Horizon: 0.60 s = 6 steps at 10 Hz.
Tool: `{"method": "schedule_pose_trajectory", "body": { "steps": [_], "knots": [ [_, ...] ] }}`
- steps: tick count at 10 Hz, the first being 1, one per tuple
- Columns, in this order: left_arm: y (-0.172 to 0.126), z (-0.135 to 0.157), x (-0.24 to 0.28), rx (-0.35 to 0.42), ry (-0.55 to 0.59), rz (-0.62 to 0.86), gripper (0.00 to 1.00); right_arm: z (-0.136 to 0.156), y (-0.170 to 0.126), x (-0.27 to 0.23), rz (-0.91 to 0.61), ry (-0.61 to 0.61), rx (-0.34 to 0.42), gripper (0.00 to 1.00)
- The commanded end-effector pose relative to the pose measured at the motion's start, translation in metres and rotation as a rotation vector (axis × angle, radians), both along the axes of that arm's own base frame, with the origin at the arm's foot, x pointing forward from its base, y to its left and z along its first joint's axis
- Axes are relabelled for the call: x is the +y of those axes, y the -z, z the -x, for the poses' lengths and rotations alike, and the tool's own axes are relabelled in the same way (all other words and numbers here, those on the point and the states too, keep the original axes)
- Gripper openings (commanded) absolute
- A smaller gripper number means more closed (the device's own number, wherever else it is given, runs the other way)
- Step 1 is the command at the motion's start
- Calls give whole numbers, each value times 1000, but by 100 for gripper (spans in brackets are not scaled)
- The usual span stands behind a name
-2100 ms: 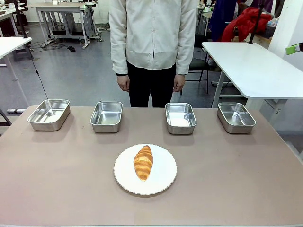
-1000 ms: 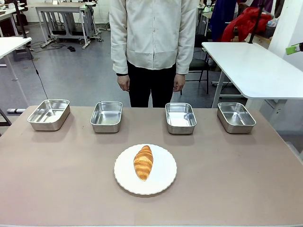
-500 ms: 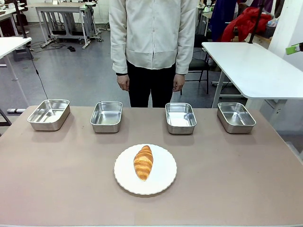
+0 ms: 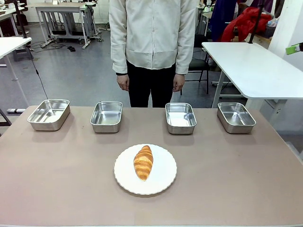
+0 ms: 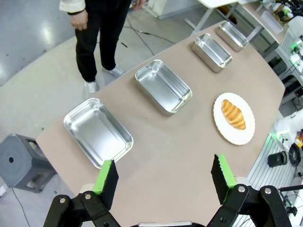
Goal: Place the bread in the container.
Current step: Place the Butter Roll into the Airtight Container indicated by the human.
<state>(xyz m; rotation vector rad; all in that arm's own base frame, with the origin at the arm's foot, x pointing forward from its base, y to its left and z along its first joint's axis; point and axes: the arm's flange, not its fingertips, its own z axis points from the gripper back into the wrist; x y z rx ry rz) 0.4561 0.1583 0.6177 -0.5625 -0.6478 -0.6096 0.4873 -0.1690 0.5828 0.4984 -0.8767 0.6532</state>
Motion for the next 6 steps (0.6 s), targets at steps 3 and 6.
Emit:
{"method": "schedule_pose_trajectory", "body": {
  "steps": [3, 6],
  "knots": [
    [-1, 1, -1, -13, 3, 17, 100, 1, -2, 1, -4, -6, -5, 100],
    [-1, 1, -1, -13, 3, 17, 100, 1, -2, 1, -4, -6, -5, 100]
  ]
}}
